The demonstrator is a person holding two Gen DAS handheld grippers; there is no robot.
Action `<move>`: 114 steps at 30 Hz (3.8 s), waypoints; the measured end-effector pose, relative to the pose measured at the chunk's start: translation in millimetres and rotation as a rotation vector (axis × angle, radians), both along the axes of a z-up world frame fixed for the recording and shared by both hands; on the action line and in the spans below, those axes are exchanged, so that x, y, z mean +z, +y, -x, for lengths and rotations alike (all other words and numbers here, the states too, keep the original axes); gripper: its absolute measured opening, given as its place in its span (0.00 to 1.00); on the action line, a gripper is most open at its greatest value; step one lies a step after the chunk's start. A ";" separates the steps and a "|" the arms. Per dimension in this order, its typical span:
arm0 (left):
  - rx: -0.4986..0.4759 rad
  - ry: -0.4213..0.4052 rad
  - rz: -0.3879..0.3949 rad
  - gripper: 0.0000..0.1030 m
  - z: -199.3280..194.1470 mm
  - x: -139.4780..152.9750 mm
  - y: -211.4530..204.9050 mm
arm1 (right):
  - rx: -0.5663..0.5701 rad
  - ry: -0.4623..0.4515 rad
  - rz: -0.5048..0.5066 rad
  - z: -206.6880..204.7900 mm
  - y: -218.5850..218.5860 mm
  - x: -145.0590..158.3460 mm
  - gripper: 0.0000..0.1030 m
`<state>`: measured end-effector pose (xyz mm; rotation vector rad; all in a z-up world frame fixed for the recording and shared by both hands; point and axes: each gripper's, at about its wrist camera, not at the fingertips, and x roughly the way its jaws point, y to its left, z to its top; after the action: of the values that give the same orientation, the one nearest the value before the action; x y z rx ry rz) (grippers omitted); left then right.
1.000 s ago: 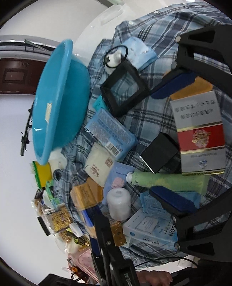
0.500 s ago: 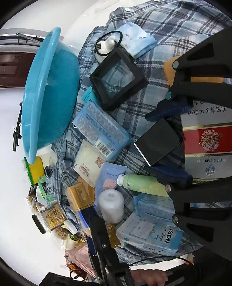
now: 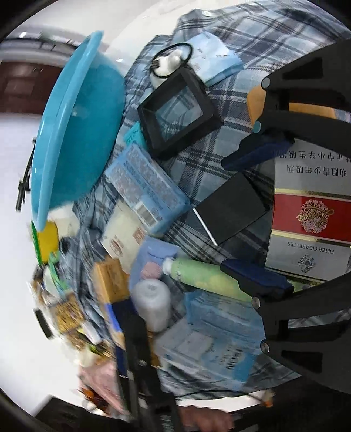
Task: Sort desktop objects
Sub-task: 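Lower the right tool toward the small black square box, then close the right tool on the black box while the left tool holds the cigarette box, then lift the cigarette box with the left tool while the right tool carries the black box over the basin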
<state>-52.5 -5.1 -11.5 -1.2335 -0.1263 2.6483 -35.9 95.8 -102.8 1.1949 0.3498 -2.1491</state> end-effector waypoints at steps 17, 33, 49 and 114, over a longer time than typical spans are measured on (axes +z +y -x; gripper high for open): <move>-0.007 -0.011 0.003 0.58 -1.5 -2.6 3.2 | -0.030 -0.025 0.054 14.0 16.1 1.3 0.28; 0.002 -0.004 -0.001 0.58 -3.4 -1.6 2.6 | -0.087 0.097 0.004 11.0 -3.6 -1.5 0.28; 0.026 0.073 0.011 0.58 -5.6 19.6 9.4 | -0.277 0.221 0.067 1.4 23.5 45.2 0.28; -0.008 0.439 -0.003 0.58 54.4 193.0 31.3 | -0.395 0.639 0.226 36.3 37.9 232.3 0.28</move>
<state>-106.9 26.2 181.4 -0.6228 -0.0518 2.8339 -72.2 133.7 129.5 0.4470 0.1317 -2.8028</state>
